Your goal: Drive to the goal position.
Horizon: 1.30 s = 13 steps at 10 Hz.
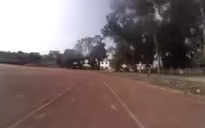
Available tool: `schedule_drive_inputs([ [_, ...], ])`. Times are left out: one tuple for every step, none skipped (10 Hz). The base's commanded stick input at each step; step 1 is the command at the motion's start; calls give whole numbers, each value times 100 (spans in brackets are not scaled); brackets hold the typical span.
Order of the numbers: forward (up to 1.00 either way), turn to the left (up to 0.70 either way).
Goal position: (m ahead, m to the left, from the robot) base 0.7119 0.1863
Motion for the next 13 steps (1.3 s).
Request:
schedule_drive_inputs([
  [70, 0],
  [70, 0],
  [70, 0],
  [70, 0],
  [70, 0],
  [70, 0],
  [70, 0],
  [70, 0],
  [70, 0],
  [70, 0],
  [70, 0],
  [70, 0],
  [70, 0],
])
